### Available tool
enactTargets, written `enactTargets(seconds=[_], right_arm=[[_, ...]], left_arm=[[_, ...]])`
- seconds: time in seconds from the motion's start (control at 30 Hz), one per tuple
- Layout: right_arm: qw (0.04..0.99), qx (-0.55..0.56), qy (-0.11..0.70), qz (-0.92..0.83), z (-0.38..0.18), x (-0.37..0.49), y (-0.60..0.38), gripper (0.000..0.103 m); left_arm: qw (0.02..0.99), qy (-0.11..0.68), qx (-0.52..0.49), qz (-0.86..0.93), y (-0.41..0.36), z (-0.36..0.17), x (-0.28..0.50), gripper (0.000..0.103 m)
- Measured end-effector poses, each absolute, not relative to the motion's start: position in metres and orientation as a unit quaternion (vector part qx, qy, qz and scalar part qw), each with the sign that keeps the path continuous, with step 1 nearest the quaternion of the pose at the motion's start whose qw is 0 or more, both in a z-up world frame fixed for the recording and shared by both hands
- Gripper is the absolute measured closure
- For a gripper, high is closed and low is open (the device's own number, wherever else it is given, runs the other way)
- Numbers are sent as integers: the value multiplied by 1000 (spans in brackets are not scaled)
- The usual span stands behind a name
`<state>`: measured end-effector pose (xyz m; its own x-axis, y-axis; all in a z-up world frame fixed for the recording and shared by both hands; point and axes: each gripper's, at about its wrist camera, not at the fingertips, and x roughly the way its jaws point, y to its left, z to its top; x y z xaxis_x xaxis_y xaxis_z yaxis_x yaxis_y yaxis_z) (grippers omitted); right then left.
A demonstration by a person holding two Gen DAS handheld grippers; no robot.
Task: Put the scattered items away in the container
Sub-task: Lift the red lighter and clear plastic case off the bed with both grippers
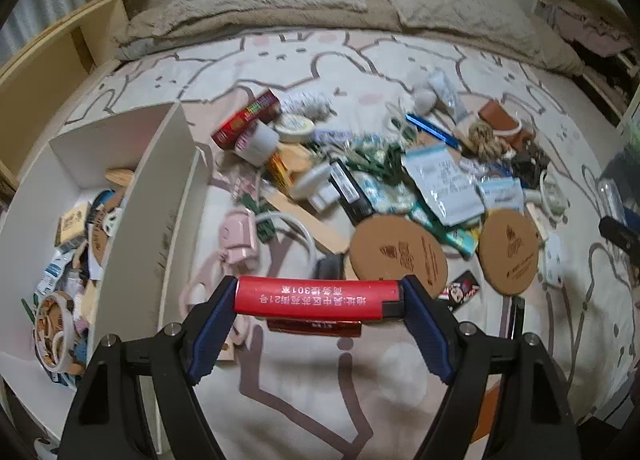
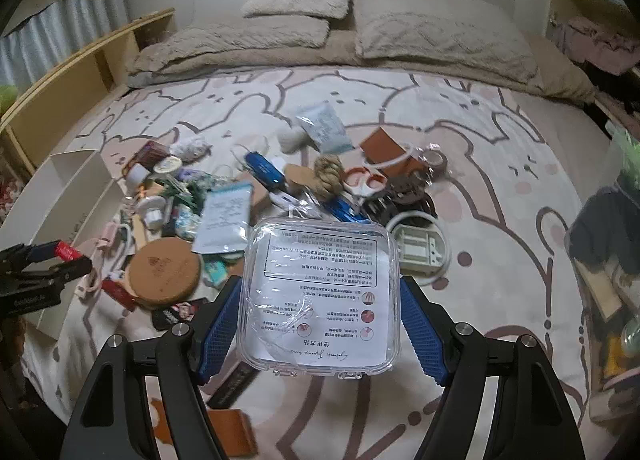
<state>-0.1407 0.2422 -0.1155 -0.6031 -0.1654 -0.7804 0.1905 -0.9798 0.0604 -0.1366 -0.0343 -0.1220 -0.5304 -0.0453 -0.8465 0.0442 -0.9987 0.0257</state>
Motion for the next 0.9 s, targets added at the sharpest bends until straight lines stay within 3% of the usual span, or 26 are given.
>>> enactTargets(seconds=[0.9], right_arm=[[150, 367, 29, -918, -56, -112, 182, 26]], left_arm=[[31, -5, 383, -923, -55, -48, -110, 22]])
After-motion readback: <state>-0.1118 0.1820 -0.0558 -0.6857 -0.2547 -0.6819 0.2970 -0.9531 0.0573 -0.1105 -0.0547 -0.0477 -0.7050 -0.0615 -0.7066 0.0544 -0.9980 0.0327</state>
